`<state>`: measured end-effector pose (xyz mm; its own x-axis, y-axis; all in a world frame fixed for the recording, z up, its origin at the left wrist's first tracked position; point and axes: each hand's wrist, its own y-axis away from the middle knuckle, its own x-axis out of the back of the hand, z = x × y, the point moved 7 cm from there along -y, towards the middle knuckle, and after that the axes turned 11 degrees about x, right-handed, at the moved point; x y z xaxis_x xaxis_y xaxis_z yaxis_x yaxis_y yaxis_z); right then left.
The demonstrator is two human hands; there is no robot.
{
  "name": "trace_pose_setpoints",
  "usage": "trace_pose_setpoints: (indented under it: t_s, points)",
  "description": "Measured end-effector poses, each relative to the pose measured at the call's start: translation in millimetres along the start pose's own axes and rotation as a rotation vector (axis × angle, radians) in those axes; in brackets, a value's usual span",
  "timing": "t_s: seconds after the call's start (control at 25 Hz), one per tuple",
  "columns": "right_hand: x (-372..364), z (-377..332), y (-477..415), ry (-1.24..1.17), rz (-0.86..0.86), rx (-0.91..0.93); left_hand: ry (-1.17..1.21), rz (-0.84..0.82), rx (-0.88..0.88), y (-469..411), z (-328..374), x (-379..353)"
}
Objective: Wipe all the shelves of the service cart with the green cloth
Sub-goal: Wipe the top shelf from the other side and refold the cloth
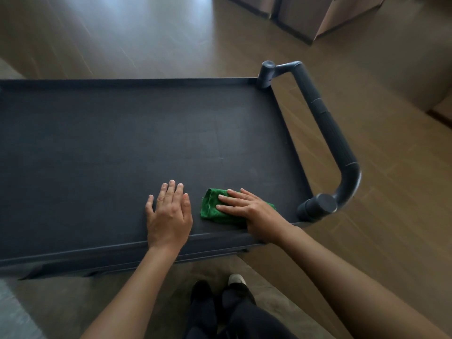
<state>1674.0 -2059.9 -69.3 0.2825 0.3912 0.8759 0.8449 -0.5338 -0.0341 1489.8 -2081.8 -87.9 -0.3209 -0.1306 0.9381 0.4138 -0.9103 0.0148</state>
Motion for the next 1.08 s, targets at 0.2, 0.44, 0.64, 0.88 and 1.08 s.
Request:
trace_pose_setpoints:
  t_s: [0.2, 0.44, 0.64, 0.88, 1.08]
  points:
    - [25, 28, 50, 0.145, 0.017, -0.102, -0.090, 0.000, 0.001, 2, 15, 1]
    - [13, 10, 61, 0.393, -0.067, -0.322, -0.047, -0.042, -0.136, 10, 87, -14]
    - [14, 1, 51, 0.557, -0.102, -0.464, -0.174, -0.118, -0.084, 13, 83, -44]
    - [22, 25, 25, 0.711, -0.141, -0.475, -0.154, -0.121, -0.082, 13, 82, -44]
    - [35, 90, -43, 0.533, -0.133, -0.558, -0.174, -0.087, -0.107, 16, 87, -38]
